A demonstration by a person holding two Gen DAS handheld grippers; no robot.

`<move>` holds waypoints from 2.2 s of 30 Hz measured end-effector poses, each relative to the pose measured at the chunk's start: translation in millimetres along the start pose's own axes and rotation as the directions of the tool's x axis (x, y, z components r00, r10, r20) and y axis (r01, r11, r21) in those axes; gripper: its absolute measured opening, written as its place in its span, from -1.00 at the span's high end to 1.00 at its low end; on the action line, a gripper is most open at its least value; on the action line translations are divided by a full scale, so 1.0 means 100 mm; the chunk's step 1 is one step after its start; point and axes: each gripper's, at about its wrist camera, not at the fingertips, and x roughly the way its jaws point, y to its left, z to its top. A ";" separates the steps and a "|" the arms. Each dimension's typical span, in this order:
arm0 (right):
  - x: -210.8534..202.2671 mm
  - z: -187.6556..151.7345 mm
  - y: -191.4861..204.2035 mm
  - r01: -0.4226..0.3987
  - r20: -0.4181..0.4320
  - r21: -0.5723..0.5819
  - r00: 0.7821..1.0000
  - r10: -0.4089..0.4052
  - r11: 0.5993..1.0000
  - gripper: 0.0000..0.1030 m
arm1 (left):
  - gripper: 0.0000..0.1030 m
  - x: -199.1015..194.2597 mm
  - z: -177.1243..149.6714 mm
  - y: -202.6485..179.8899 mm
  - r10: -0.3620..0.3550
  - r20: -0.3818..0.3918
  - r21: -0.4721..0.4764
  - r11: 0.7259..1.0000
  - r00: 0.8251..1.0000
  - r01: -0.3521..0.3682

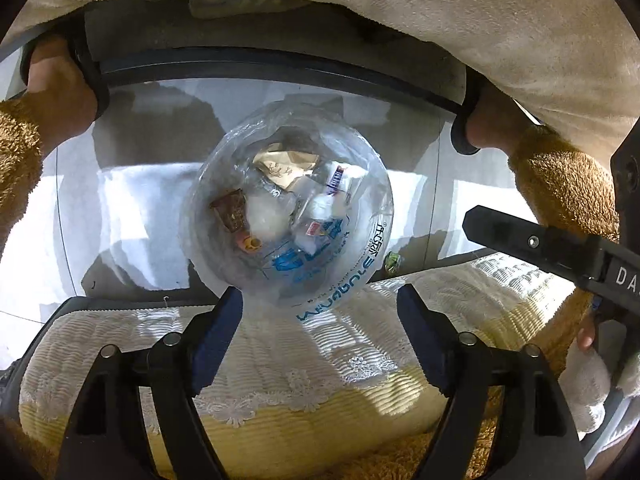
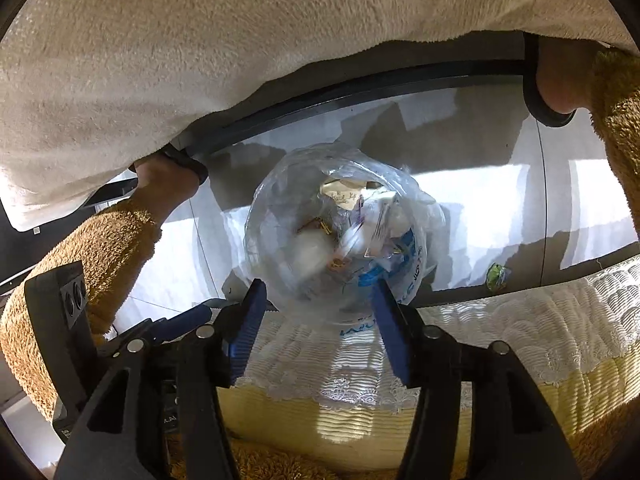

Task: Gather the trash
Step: 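Open both tools to drop the white bag and printed package into the trash bag, then move the open right tool up over the bed to the small pink box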

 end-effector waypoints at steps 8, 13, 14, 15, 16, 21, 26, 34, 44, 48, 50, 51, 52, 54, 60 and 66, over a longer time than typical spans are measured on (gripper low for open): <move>-0.20 -0.04 0.05 -0.027 0.086 -0.031 0.996 0.029 0.999 -0.07 | -0.52 -0.11 -0.05 -0.15 0.012 0.050 0.063 0.998 0.999 -0.015; -0.38 -0.13 0.10 -0.029 0.175 -0.068 0.984 0.041 0.997 -0.07 | -0.52 -0.23 -0.08 -0.19 0.029 0.115 0.074 0.997 0.993 -0.038; -0.41 -0.15 0.10 -0.027 0.193 -0.072 0.980 0.040 0.997 -0.07 | -0.52 -0.27 -0.09 -0.19 0.030 0.134 0.073 0.997 0.991 -0.040; -0.45 -0.17 0.11 -0.023 0.211 -0.077 0.977 0.039 0.997 -0.07 | -0.52 -0.31 -0.11 -0.19 0.028 0.150 0.073 0.997 0.988 -0.040; -0.48 -0.18 0.12 -0.019 0.227 -0.083 0.973 0.038 0.996 -0.07 | -0.52 -0.35 -0.12 -0.20 0.024 0.167 0.075 0.997 0.986 -0.037; -0.63 -0.30 0.17 0.001 0.312 -0.132 0.949 0.041 0.991 -0.07 | -0.52 -0.57 -0.23 -0.22 -0.001 0.275 0.079 0.997 0.961 -0.022; -0.86 -0.51 0.24 0.019 0.437 -0.194 0.897 0.070 0.981 -0.07 | -0.52 -0.82 -0.37 -0.24 -0.023 0.394 0.101 0.995 0.919 -0.019; -1.20 -0.84 0.29 0.060 0.613 -0.280 0.780 0.130 0.958 -0.07 | -0.52 -1.18 -0.57 -0.28 -0.036 0.602 0.135 0.989 0.798 -0.058; -1.52 -1.12 0.26 0.088 0.739 -0.317 0.647 0.188 0.944 -0.07 | -0.52 -1.59 -0.86 -0.35 -0.097 0.771 0.194 0.977 0.629 -0.088; -1.68 -1.37 0.27 0.135 0.793 -0.374 0.560 0.240 0.918 -0.07 | -0.52 -1.78 -1.04 -0.29 -0.170 0.810 0.233 0.971 0.562 -0.043; -1.74 -1.46 0.31 0.165 0.806 -0.404 0.529 0.265 0.900 -0.07 | -0.51 -1.85 -1.09 -0.26 -0.187 0.821 0.239 0.971 0.540 -0.028; -1.76 -1.48 0.33 0.177 0.808 -0.418 0.521 0.276 0.891 -0.07 | -0.51 -1.88 -1.09 -0.25 -0.184 0.828 0.235 0.972 0.530 -0.029; -1.79 -1.50 0.36 0.186 0.807 -0.436 0.513 0.291 0.880 -0.07 | -0.51 -1.89 -1.10 -0.26 -0.181 0.832 0.233 0.972 0.524 -0.035; -1.82 -1.52 0.41 0.196 0.810 -0.455 0.497 0.312 0.869 -0.07 | -0.51 -1.91 -1.10 -0.30 -0.194 0.834 0.244 0.969 0.517 -0.029; -1.96 -1.40 0.54 0.200 0.790 -0.500 0.505 0.348 0.843 -0.07 | -0.51 -2.05 -1.08 -0.33 -0.260 0.826 0.296 0.955 0.501 0.007; -2.19 -0.91 0.84 0.232 0.755 -0.552 0.546 0.363 0.801 -0.07 | -0.51 -2.33 -0.73 -0.27 -0.287 0.810 0.315 0.948 0.512 0.033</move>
